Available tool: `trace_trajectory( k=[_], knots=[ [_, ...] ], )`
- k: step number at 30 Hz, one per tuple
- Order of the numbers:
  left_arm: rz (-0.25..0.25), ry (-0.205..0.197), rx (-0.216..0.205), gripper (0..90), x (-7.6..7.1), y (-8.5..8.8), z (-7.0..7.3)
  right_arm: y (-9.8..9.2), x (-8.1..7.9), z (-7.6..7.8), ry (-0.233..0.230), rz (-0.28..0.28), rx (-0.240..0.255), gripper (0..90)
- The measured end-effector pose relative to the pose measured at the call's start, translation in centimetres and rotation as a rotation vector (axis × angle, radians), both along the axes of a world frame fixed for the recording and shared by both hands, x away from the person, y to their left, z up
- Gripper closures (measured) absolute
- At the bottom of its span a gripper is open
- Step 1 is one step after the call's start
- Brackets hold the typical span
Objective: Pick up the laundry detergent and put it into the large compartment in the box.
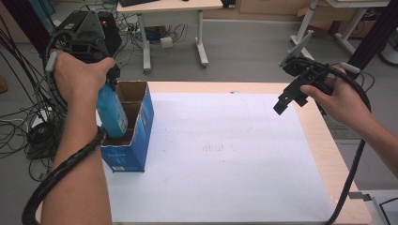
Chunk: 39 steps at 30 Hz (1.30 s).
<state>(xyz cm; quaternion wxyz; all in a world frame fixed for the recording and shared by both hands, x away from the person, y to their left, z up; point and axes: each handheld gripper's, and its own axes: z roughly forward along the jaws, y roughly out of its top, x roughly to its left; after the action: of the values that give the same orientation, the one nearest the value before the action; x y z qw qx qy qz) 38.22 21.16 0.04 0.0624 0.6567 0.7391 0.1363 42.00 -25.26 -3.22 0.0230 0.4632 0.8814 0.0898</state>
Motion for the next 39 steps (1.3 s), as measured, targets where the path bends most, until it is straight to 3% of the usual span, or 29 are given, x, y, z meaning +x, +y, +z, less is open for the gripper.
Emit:
trace_trajectory(
  k=[22,28,36,39],
  knots=[
    [-0.040,0.031,0.016,38.5,-0.1,-1.3,-4.9,-1.1,-1.0,-1.3,0.008,-0.011,-0.005,4.9],
    [-0.051,0.051,0.028,38.5,0.3,-1.7,-6.4,-0.9,-0.9,-2.1,0.022,-0.017,-0.026,4.8],
    [-0.055,0.049,0.010,38.6,0.6,-1.7,-8.0,-1.0,-0.5,-2.9,0.038,-0.023,-0.033,4.8],
    [-0.059,0.052,0.021,38.5,0.7,-1.9,-8.5,-1.0,-0.4,-3.0,0.041,-0.026,-0.033,4.8]
  ],
)
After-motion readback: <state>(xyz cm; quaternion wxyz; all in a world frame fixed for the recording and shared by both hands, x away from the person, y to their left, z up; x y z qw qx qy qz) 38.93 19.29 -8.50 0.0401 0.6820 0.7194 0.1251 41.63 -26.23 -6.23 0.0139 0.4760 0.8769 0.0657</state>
